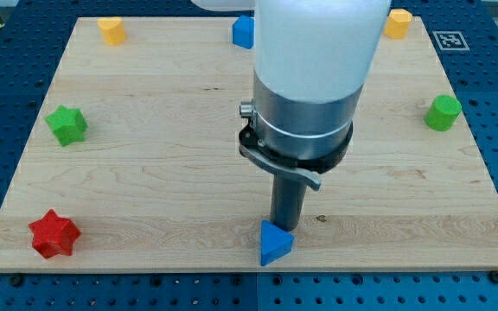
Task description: Slide the blue triangle left a bit
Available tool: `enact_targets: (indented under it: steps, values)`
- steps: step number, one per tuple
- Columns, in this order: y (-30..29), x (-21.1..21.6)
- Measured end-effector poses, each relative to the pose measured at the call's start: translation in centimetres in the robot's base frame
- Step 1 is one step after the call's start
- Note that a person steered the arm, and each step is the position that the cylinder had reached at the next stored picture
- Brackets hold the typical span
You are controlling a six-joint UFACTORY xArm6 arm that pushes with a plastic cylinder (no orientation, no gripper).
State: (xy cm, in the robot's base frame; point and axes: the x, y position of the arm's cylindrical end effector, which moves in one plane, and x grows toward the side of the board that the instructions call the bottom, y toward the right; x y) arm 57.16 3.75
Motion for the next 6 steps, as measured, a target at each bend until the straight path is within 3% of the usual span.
enact_targets:
  steps: [2,3,5,6]
  values:
    - [5.9,1.3]
    - [3.8,3.4]
    - [-2.1,3.5]
    - [-2.1,0.0]
